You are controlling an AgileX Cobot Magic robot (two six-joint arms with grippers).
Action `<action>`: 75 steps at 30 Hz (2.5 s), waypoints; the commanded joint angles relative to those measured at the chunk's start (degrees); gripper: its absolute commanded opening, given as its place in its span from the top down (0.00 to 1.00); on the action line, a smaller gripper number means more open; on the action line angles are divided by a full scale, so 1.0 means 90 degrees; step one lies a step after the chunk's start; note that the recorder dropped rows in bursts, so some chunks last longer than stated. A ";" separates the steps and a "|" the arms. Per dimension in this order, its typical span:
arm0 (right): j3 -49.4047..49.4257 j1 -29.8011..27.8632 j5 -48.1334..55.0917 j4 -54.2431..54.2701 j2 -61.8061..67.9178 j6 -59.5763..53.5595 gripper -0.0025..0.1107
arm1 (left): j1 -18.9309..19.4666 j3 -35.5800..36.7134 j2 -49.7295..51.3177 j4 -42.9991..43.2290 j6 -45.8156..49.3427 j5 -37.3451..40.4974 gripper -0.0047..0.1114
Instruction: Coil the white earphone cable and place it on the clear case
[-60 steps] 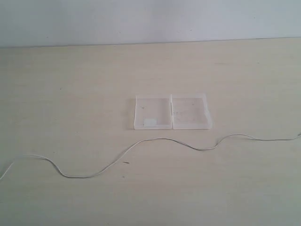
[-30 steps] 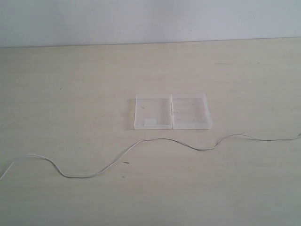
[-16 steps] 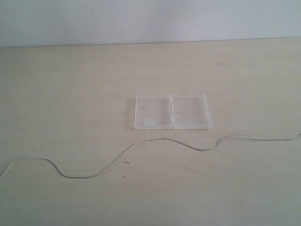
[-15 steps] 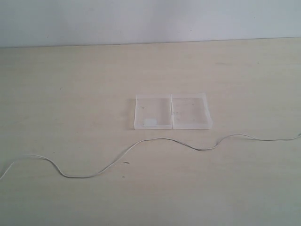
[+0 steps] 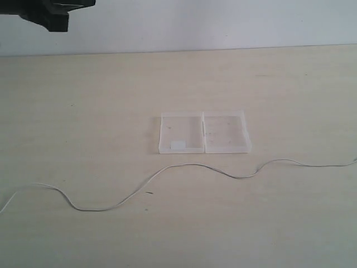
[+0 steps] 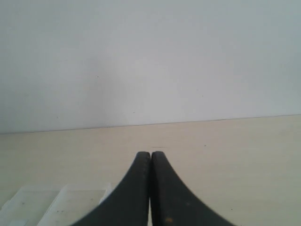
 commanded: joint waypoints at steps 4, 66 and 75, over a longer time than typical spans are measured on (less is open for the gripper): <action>0.0030 -0.0038 -0.0018 -0.0025 -0.0046 -0.0049 0.98 | -0.1264 -0.0330 0.0166 0.0050 0.2253 0.4709 0.96; 0.0030 -0.0038 -0.0018 -0.0026 -0.0046 -0.0049 0.98 | -0.5300 -0.5277 0.5558 -1.2340 1.2195 0.8654 0.96; 0.0030 -0.0038 -0.0018 -0.0026 -0.0046 -0.0049 0.98 | -0.5311 -0.5277 0.5667 -1.2316 1.2228 0.8586 0.72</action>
